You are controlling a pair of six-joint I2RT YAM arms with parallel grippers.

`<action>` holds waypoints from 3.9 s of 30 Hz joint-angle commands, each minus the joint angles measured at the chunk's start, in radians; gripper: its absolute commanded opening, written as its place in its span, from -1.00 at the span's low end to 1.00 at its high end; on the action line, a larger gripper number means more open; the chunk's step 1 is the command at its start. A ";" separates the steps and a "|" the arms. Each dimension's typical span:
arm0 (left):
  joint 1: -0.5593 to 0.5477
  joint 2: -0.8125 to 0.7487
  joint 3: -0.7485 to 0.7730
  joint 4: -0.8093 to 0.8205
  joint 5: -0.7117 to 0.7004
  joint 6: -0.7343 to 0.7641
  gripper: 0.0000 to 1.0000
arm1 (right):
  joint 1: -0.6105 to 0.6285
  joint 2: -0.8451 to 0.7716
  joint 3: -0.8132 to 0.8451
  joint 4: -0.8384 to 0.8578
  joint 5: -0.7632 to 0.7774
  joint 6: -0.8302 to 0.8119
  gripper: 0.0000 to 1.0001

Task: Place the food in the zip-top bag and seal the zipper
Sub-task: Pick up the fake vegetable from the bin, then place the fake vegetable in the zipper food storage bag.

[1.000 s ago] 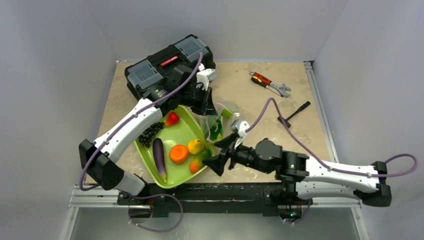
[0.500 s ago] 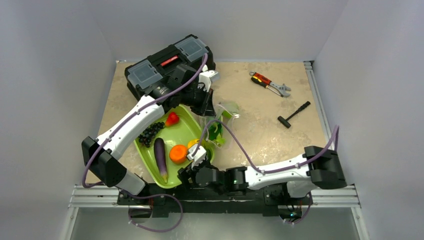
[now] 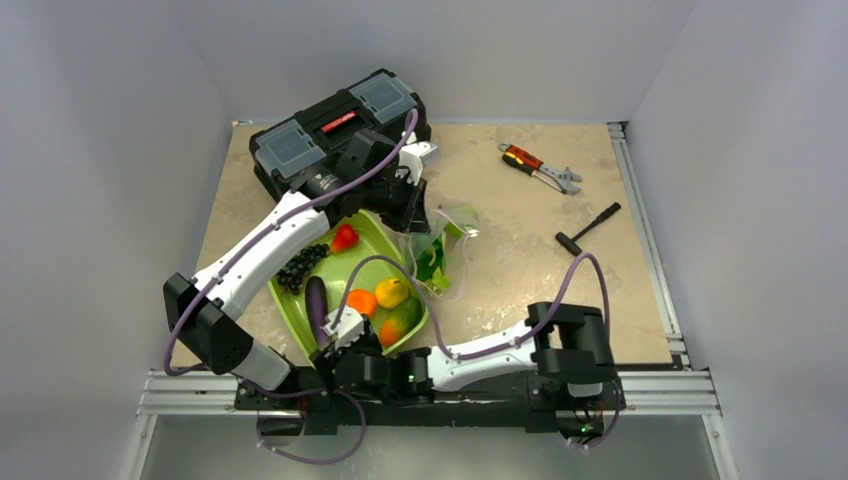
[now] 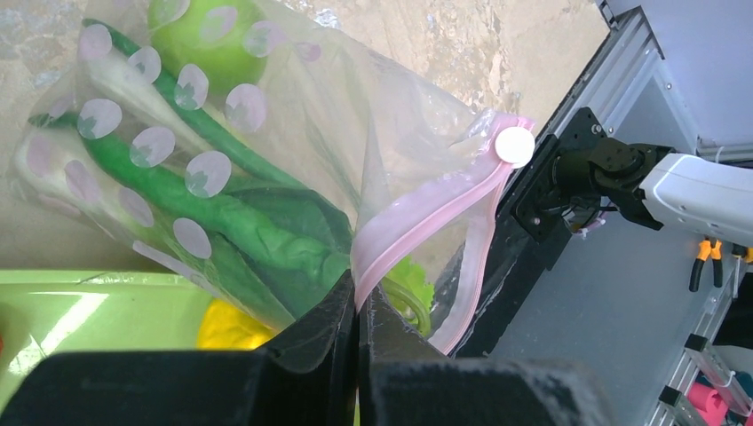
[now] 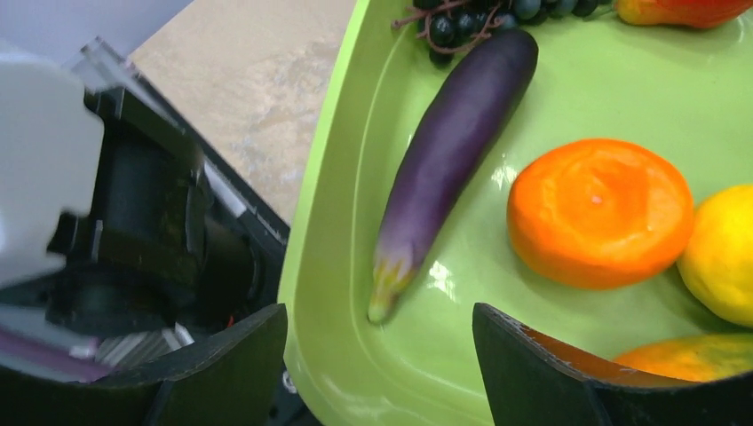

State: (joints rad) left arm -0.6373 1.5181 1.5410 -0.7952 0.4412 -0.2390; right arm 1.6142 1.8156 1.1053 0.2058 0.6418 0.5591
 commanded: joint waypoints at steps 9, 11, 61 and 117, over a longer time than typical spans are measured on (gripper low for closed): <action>-0.003 -0.018 0.031 0.024 -0.015 0.004 -1.00 | -0.066 0.171 0.276 -0.232 0.131 0.187 0.27; -0.004 -0.021 0.029 0.025 -0.018 0.004 -1.00 | -0.084 0.183 0.285 -0.224 0.097 0.182 0.23; -0.006 -0.017 0.026 0.020 -0.095 0.004 -1.00 | -0.150 -0.265 0.105 -0.391 -0.430 -0.173 -1.00; -0.046 -0.192 -0.176 0.172 -0.069 -0.039 -1.00 | -0.568 -0.388 0.378 -0.902 -0.162 0.049 0.46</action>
State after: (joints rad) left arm -0.6651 1.3567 1.3624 -0.6525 0.3260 -0.2691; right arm 1.0355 1.4891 1.4654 -0.8009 0.4801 0.6674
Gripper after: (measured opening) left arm 0.002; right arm 0.708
